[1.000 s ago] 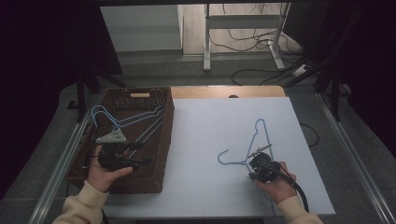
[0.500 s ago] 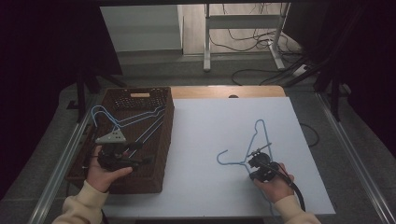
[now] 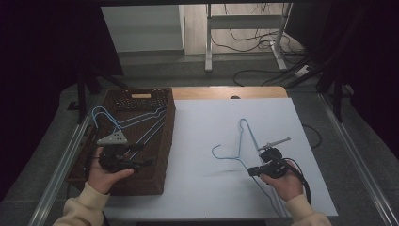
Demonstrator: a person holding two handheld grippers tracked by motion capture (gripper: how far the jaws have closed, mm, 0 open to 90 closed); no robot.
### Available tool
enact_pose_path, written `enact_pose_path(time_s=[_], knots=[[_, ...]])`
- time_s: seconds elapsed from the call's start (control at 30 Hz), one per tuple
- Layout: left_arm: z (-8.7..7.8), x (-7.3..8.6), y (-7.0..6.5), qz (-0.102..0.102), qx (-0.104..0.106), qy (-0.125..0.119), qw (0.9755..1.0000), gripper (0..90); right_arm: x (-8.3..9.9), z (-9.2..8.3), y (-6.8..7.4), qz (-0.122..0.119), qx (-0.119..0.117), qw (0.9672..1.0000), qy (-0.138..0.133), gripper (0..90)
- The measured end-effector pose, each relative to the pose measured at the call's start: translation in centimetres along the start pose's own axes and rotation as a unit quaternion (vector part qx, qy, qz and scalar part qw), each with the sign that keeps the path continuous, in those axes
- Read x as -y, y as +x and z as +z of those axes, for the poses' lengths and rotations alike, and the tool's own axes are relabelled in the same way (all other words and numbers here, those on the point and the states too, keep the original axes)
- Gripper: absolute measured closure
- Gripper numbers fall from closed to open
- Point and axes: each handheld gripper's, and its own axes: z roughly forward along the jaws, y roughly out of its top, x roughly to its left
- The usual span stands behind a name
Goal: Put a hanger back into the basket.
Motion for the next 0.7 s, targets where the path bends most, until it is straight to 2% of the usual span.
enact_pose_path(time_s=[0.07, 0.2, 0.37, 0.57, 0.7], knots=[[0.0, 0.0, 0.0, 0.001, 0.0, -0.001, 1.0, 23.5, 0.0, -0.6, -0.2, 0.002, -0.024, 0.9995, -0.021, 86.9], [0.0, -0.1, -0.2, 0.004, -0.002, -0.004, 1.0, 23.8, -0.1, -1.7, -0.7, 0.006, -0.057, 0.9969, -0.053, 86.9], [0.0, -0.2, -0.5, 0.012, -0.002, -0.009, 0.9999, 24.2, -0.1, -2.7, -0.8, 0.005, -0.09, 0.993, -0.076, 86.9], [0.2, -0.3, -0.8, 0.017, -0.002, -0.009, 0.9998, 24.4, 0.0, -3.9, -0.9, 0.007, -0.132, 0.9866, -0.096, 87.0], [0.3, -0.4, -0.9, 0.019, -0.002, -0.01, 0.9998, 24.6, 0.2, -4.5, -1.0, 0.011, -0.158, 0.9813, -0.11, 87.0]])
